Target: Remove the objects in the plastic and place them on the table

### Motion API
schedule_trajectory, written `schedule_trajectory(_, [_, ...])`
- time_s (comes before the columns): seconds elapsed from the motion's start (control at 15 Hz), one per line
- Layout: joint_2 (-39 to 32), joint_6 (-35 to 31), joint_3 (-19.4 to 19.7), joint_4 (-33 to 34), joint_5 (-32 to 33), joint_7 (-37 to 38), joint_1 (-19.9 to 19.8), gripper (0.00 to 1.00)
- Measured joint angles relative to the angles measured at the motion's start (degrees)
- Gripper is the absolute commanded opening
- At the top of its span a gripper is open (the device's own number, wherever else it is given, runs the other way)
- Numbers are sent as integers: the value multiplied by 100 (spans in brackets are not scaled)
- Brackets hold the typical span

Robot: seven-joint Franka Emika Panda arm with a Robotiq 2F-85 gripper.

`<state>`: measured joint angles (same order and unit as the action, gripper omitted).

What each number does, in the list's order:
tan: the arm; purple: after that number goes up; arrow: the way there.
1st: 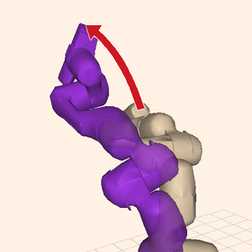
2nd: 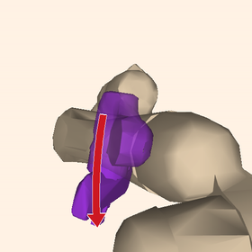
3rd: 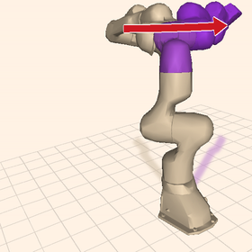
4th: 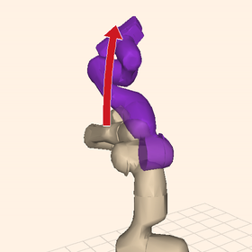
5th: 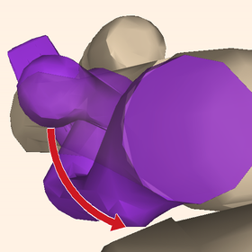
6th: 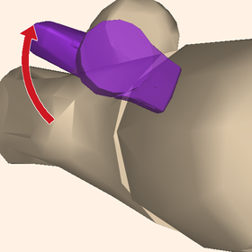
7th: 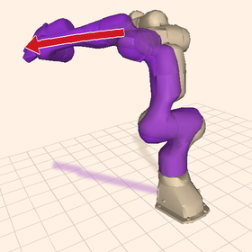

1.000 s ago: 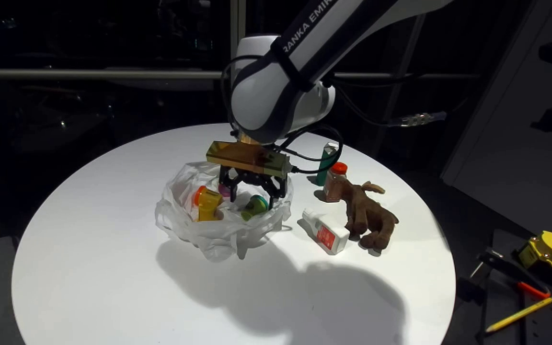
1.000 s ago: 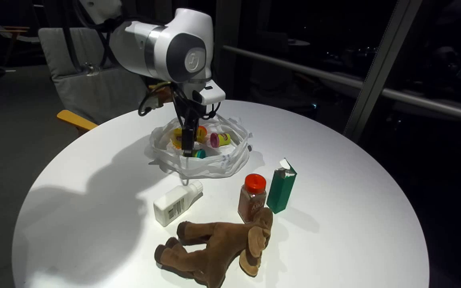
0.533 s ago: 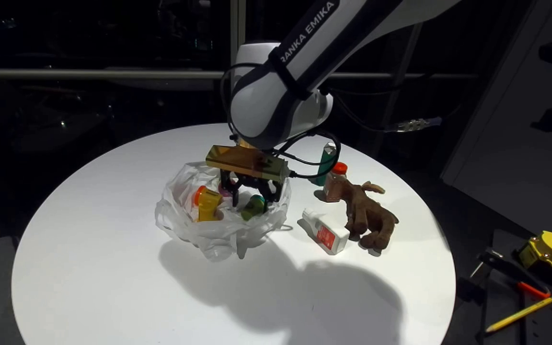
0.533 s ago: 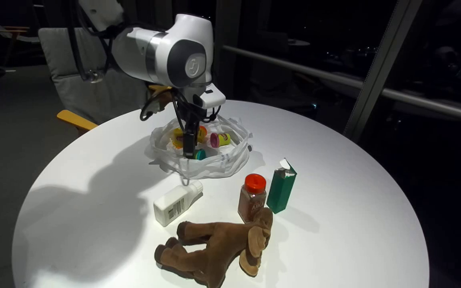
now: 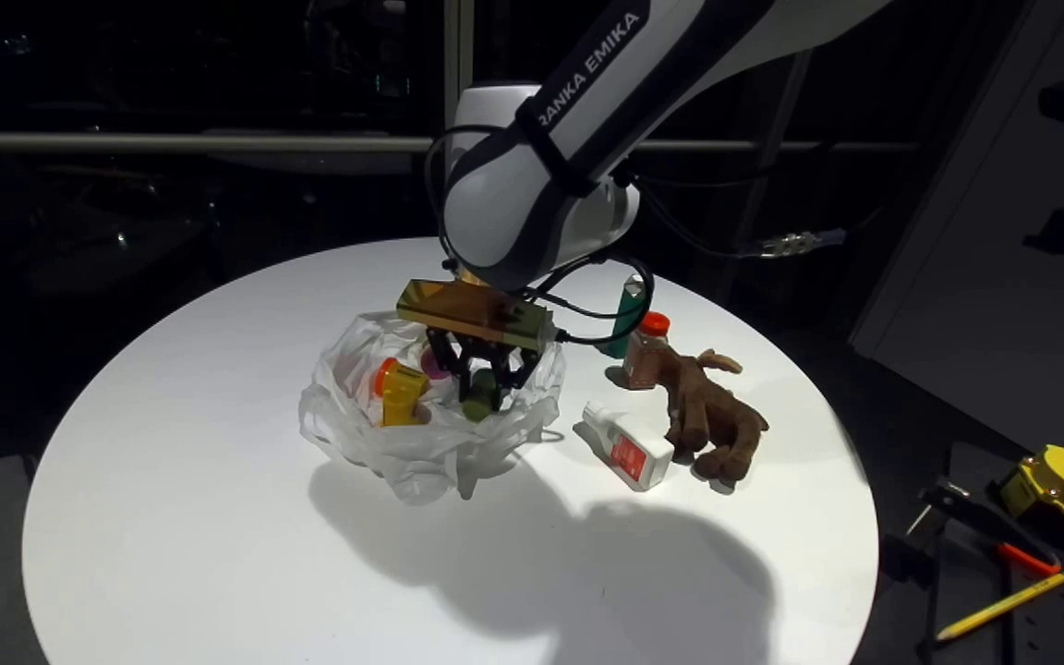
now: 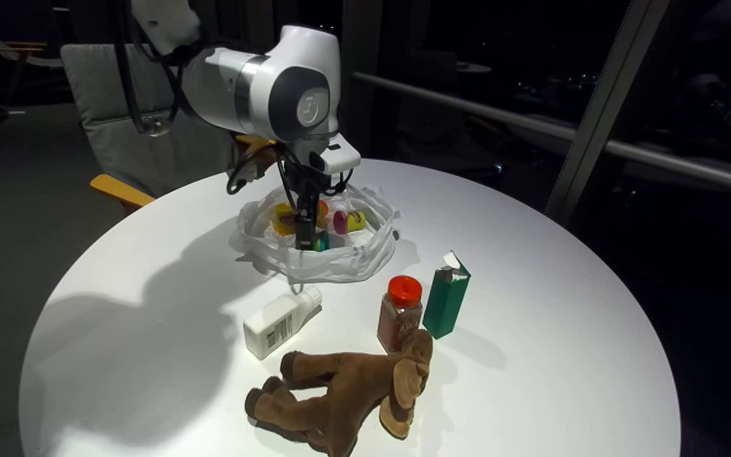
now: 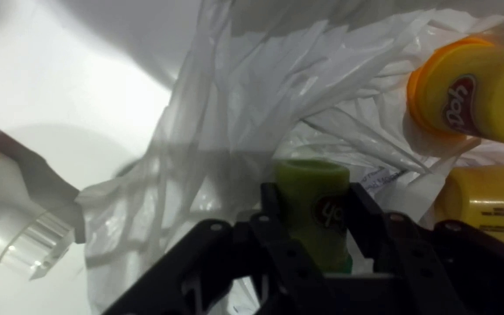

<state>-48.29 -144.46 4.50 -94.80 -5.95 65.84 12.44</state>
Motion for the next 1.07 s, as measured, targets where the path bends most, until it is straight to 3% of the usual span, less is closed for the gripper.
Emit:
schedule_trajectory(0.47, [653,-341,-11,-406,26,-81,56,17])
schedule_trajectory(0.87, [1956,-344,-12,-2162,814,-527,380,17])
schedule_trajectory(1.07, [2309,-345,-164,-3072,912,-1072,374,17])
